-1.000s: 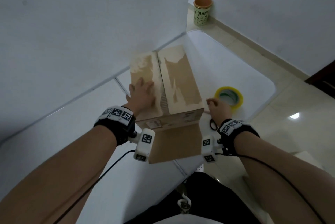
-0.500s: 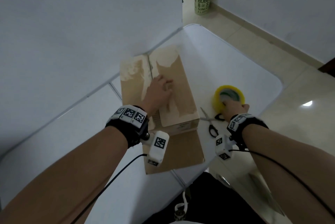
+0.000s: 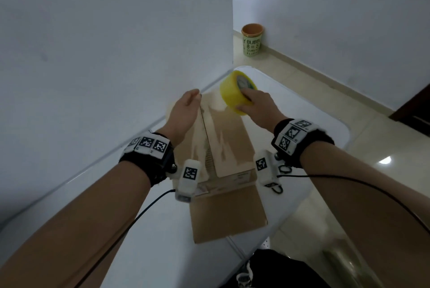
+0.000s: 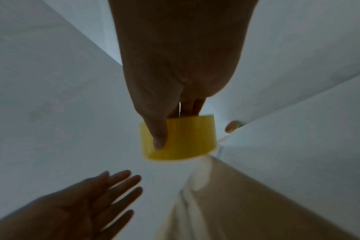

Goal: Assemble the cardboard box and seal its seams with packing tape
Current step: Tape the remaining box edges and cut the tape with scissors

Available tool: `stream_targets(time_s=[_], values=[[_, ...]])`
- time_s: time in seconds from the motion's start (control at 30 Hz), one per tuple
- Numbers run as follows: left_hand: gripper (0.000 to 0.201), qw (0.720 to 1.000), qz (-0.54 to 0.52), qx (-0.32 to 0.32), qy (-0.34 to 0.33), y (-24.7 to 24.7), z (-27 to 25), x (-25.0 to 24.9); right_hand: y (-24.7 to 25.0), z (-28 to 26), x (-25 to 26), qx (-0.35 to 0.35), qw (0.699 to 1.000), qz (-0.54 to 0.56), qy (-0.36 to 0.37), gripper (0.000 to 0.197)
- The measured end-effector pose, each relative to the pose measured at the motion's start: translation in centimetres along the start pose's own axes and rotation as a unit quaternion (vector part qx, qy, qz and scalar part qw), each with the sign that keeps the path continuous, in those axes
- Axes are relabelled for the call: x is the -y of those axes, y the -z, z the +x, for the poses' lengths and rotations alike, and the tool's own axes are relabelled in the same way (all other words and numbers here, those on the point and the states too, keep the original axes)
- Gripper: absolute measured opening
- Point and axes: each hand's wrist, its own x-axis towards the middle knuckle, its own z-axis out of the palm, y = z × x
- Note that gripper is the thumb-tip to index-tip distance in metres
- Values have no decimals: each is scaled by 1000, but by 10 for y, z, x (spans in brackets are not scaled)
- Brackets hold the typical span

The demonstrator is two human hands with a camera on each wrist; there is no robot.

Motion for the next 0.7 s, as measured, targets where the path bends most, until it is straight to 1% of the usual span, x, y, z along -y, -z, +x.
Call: stream_targets(time_s=[0.1, 0.13, 0.2, 0.27, 0.33, 0.47, 0.6, 0.7], values=[[46, 999, -32, -10, 19, 24, -6, -2, -6, 2, 42, 134, 989, -39, 57, 15], [49, 999, -46, -4, 28, 31, -11, -2, -11, -1, 53, 168, 983, -42, 68, 20], [54, 997, -61, 18, 37, 45, -23, 1, -25, -6, 67, 205, 976, -24, 69, 22], [55, 997, -52, 34, 35, 58, -36, 8, -40, -13, 73, 220, 974, -4, 57, 30], [51, 999, -34, 27, 26, 68, -47, 16, -53, -19, 77, 230, 972, -4, 44, 35], [41, 999, 27, 16, 11, 80, -65, 29, -67, -27, 88, 239, 971, -7, 28, 34], [34, 991, 132, 0, -28, 84, -80, 31, -73, -34, 98, 226, 974, -6, 14, 35], [19, 989, 136, -22, -44, 88, -81, 31, -73, -39, 108, 238, 971, 2, 0, 34]])
